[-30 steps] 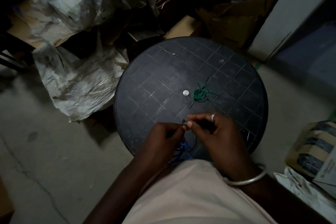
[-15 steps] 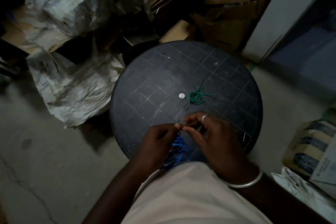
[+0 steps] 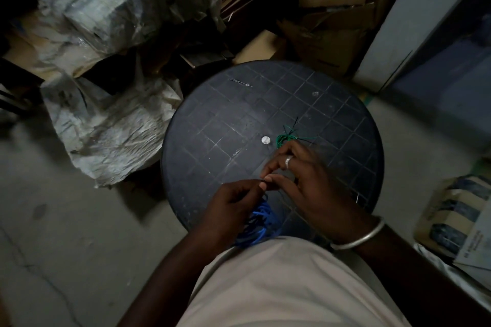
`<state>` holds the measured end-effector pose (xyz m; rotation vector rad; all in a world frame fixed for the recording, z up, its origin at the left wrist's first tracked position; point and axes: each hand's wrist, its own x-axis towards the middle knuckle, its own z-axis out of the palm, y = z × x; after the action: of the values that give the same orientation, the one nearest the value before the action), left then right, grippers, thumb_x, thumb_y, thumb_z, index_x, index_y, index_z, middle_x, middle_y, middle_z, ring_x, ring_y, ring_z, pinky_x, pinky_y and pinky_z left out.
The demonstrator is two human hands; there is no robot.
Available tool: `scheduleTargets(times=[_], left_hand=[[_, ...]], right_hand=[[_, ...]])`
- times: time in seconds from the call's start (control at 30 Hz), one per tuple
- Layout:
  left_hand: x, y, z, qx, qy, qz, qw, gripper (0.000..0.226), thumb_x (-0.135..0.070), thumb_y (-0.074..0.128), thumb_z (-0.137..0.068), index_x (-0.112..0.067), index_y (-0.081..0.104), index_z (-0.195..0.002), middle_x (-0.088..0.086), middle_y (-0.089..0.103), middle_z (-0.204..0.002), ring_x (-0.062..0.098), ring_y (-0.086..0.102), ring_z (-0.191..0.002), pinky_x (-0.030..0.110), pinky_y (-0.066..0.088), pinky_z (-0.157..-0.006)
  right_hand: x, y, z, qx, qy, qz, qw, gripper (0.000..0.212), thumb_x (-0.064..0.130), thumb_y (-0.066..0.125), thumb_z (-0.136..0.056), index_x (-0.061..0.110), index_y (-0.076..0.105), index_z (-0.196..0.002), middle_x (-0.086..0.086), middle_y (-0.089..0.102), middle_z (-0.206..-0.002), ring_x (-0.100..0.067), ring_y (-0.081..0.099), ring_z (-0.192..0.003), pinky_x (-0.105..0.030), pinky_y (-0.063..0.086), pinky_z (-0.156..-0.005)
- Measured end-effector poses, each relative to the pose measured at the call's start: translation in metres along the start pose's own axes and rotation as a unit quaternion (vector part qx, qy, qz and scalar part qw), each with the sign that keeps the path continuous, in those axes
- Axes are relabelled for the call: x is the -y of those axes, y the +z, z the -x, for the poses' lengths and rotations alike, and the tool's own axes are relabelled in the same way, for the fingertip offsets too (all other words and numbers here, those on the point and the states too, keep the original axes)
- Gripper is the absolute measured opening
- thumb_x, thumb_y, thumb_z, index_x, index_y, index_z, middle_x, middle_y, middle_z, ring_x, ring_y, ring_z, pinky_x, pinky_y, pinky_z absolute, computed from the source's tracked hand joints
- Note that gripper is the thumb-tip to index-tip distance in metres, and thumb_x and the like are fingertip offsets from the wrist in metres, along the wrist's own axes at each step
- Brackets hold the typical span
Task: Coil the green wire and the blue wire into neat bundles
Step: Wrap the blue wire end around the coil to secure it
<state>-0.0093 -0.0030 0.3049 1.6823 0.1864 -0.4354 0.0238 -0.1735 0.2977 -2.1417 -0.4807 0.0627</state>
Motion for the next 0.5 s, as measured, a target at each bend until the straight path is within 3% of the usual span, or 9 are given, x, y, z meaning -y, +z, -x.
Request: scheduleTargets(times=[0.13,0.27,0.5], left_hand=[[-0.004,-0.003,0.001,-0.032,-0.042,0.075,0.996,0.01,-0.01,0.061,-0.093,-0.008,0.07,-0.096,0.007,0.065,-0.083,0.008,0.059,-0.073,0.018,0.045,-0.062],[-0.004,-0.008,0.002,-0.047,-0.065,0.11,0.991,0.013,-0.017,0.063,-0.091,-0.015,0.073,-0.099,0.004,0.066,-0.088,0.019,0.054,-0.083,0.034,0.037,-0.072],[-0.003,-0.009,0.005,-0.053,-0.098,0.124,0.986,0.015,-0.027,0.066,-0.088,-0.017,0.075,-0.096,0.003,0.064,-0.082,0.02,0.053,-0.081,0.032,0.037,-0.068]], right_hand=[[0.003,0.003,0.001,-0.031,-0.028,0.035,0.999,0.008,0.023,0.059,-0.096,0.019,0.065,-0.098,0.002,0.052,-0.103,-0.017,0.056,-0.1,-0.041,0.052,-0.082],[0.01,0.0,-0.001,-0.051,-0.025,0.05,0.997,0.004,0.018,0.062,-0.095,0.019,0.066,-0.097,0.002,0.052,-0.102,-0.015,0.055,-0.098,-0.037,0.051,-0.082],[0.012,0.003,0.0,-0.061,-0.012,0.075,0.995,0.005,0.019,0.07,-0.091,0.019,0.069,-0.095,0.002,0.052,-0.101,-0.013,0.052,-0.1,-0.031,0.048,-0.083]])
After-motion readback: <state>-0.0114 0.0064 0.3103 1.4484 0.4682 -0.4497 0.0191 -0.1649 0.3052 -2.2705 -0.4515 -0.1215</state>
